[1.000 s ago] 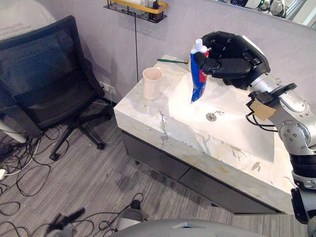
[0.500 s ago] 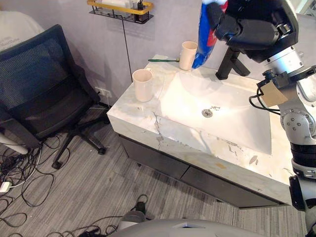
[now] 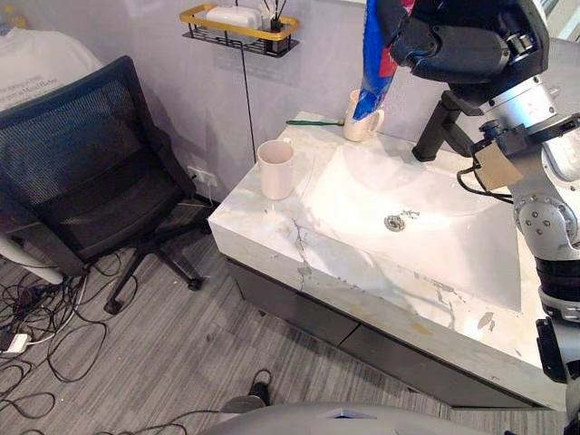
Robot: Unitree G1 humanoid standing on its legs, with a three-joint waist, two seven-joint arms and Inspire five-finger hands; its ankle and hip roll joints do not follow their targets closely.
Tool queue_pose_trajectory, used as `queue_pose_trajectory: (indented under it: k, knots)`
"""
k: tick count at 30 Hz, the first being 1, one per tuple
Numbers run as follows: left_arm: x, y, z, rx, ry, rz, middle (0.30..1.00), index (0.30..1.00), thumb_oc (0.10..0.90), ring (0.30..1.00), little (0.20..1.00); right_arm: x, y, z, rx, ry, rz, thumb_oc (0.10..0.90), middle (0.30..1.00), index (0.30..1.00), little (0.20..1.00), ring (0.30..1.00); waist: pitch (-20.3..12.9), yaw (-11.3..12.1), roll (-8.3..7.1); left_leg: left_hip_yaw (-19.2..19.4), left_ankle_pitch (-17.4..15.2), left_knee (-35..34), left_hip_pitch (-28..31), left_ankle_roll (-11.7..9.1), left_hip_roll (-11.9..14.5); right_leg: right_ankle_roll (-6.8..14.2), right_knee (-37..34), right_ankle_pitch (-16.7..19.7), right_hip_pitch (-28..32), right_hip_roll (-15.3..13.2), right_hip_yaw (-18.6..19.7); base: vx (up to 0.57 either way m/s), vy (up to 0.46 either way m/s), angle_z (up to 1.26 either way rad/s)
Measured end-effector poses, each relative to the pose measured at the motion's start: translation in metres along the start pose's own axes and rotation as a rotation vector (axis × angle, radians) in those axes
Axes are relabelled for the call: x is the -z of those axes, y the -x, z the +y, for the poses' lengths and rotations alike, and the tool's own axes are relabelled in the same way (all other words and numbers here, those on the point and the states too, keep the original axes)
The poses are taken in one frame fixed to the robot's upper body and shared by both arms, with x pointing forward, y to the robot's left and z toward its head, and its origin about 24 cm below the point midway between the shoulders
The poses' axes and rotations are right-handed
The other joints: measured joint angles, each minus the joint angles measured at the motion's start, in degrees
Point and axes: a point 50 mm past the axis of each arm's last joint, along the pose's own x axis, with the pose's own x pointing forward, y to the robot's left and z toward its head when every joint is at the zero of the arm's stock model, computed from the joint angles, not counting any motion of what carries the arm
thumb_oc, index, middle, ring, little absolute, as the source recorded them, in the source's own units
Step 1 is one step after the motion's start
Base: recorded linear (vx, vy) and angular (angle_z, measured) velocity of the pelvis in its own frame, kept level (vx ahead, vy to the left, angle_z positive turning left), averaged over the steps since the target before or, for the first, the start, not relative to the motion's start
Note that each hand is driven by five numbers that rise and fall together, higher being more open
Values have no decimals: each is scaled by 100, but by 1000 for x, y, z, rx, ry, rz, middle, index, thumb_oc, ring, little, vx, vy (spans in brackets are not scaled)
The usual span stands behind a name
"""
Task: Organize the bathroom.
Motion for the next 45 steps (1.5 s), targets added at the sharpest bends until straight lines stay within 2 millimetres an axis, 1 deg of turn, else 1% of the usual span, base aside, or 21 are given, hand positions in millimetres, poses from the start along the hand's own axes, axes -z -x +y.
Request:
queue_pose_trajectory:
  k: [3,5,6,7,8,9,11,12,13,15,17,18,20,22,25,26,30,34,38,41,45]
  knots:
    - [-1,1,-1,15,14,-8,900,900,800,900,900,2,0,1,8,-10,0,400,300,300,300,300,5,-3,-7,21,-24,-1,-4,14,3,0,62,-3,-59,-13,103,-10,30,-15]
    - [-5,3,1,21,28,-22,900,900,800,900,900,3,0,1,25,-17,-2,400,300,300,300,300,24,-18,34,20,-102,-6,-11,67,29,41,446,-28,-264,-34,168,-27,56,-18]
    - [-10,5,-2,35,39,-41,900,900,800,900,900,3,-1,1,38,-19,-8,400,300,300,300,300,101,-25,149,3,-163,-9,-29,177,79,110,1057,-104,-570,-71,233,2,-9,-16]
    - [-14,7,-4,44,43,-54,900,900,800,900,900,3,0,0,46,-20,-10,400,300,300,300,300,180,-64,263,-74,-178,-21,-28,196,138,174,1933,-153,-1013,-153,350,31,-80,-1]
    - [-19,10,-2,41,46,-71,900,900,800,900,900,5,2,0,56,-22,-7,400,300,300,300,300,276,-158,273,-197,-149,-12,-21,264,111,266,3239,-204,-1754,-367,643,52,-161,28]
    - [-19,13,6,7,51,-76,900,900,800,900,900,8,4,1,58,-33,2,400,300,300,300,300,296,-293,166,-274,-133,-17,-42,285,0,299,3377,-466,-2038,-456,930,26,-177,38]
    - [-31,26,20,-59,35,-113,900,900,800,900,900,11,8,3,51,-43,-9,400,300,300,300,300,418,-411,-17,-400,-168,170,-130,350,-111,235,2534,-591,-2118,-355,1301,-9,-178,43]
    - [-36,31,25,-84,35,-135,900,900,800,900,900,11,9,4,45,-44,-11,400,300,300,300,300,483,-448,-100,-456,-201,300,-217,362,-127,256,2371,-579,-2175,-275,1495,4,-181,55]
    - [-46,40,30,-120,15,-174,900,900,800,900,900,10,8,8,33,-48,-18,400,300,300,300,300,518,-448,-159,-371,-186,406,-354,392,-82,107,2169,-623,-2226,-184,1339,25,-142,46]
    - [-49,41,29,-118,21,-197,900,900,800,900,900,8,5,10,17,-45,-24,400,300,300,300,300,495,-314,-128,-325,-165,420,-364,417,-18,-12,2132,-688,-2132,-60,1109,33,-88,14]
    - [-46,37,27,-106,26,-187,900,900,800,900,900,0,-1,9,6,-24,-48,400,300,300,300,300,442,-182,-170,-256,-216,450,-371,313,-17,-108,1824,-682,-1853,22,949,41,-54,-7]
    - [-40,30,19,-86,25,-162,900,900,800,900,900,-6,-5,8,1,-13,-69,400,300,300,300,300,417,-143,-108,-293,-221,451,-374,238,50,-271,1305,-315,-1642,129,826,61,-55,5]
    - [-27,17,10,-57,21,-116,900,900,800,900,900,-12,-5,2,1,34,-68,400,300,300,300,300,343,-109,42,-336,-191,358,-343,158,126,-327,862,-82,-1398,265,801,64,-30,8]
    - [-13,8,6,-42,27,-77,900,900,800,900,900,-11,-5,-4,17,53,-56,400,300,300,300,300,290,-127,89,-352,-187,254,-208,132,130,-379,644,55,-1220,312,796,49,2,3]
    - [-3,1,5,-34,48,-44,900,900,800,900,900,-10,-4,-7,51,51,-51,400,300,300,300,300,138,-177,159,-355,-209,170,-169,99,123,-397,499,148,-1148,339,797,45,5,3]
    - [-3,1,6,-48,48,-45,900,900,800,900,900,-10,-4,-7,56,50,-53,400,300,300,300,300,91,-175,188,-357,-154,137,-142,90,110,-415,352,275,-1050,356,791,52,0,-1]
    - [-5,2,8,-70,51,-67,900,900,800,900,900,-9,-4,-7,60,49,-51,400,300,300,300,300,77,-179,183,-354,-153,15,29,84,94,-443,46,372,-797,384,787,28,3,-1]
    - [-11,4,6,-71,46,-86,900,900,800,900,900,-9,-4,-7,62,36,-53,400,300,300,300,300,-11,-175,43,-357,-157,3,63,79,43,-450,-110,419,-666,377,737,30,26,5]
    - [-11,4,5,-65,44,-88,900,900,800,900,900,-4,-5,-2,69,-42,-67,400,300,300,300,300,-15,-154,27,-373,-223,0,103,56,22,-407,-110,381,-598,345,706,19,24,6]
    - [-13,5,5,-61,46,-94,900,900,800,900,900,13,-8,10,58,-117,-46,400,300,300,300,300,-10,-6,31,-415,-260,0,82,47,-37,-382,-111,364,-580,267,652,33,50,11]
    - [-12,5,6,-53,68,-99,900,900,800,900,900,28,-7,6,87,-119,15,400,300,300,300,300,14,106,16,-536,-288,-1,19,44,-103,-350,-110,345,-574,206,516,28,27,21]
